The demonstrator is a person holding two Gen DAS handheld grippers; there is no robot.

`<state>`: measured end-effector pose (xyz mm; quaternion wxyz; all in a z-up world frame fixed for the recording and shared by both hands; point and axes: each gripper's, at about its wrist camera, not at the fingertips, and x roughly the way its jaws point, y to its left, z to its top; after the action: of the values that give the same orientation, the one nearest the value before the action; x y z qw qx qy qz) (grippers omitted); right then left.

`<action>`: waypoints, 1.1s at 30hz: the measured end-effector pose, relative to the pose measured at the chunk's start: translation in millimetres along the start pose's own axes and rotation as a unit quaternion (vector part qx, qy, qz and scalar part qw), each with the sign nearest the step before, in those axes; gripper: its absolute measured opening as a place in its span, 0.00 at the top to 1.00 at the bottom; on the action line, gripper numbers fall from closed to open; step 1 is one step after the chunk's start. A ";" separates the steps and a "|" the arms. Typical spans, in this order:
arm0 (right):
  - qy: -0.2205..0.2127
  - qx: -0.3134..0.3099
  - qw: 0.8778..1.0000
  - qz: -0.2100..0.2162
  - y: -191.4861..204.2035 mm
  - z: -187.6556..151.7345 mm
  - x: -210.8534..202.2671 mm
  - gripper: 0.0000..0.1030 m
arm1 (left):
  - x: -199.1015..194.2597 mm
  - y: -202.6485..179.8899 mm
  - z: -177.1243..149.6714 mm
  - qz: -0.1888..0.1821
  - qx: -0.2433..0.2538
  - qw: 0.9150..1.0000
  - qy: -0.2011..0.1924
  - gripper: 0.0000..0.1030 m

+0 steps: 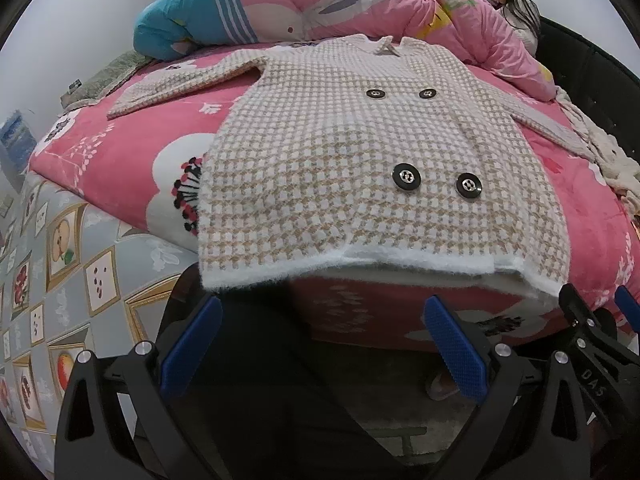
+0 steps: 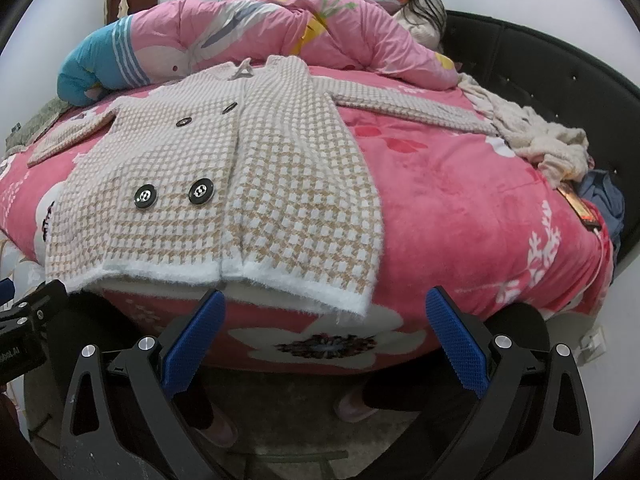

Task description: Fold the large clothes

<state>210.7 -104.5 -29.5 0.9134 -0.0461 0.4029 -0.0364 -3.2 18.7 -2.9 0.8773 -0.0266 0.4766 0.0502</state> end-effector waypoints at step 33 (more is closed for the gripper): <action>0.016 -0.006 0.999 0.033 -20.6 81.9 94.0 0.07 | 114.5 -4.2 118.8 0.077 0.053 0.996 0.004 0.04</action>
<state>333.8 -130.2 -41.0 0.9071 -0.0375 0.4192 -0.0051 158.3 32.9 -34.2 0.8691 0.0564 0.4826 0.0924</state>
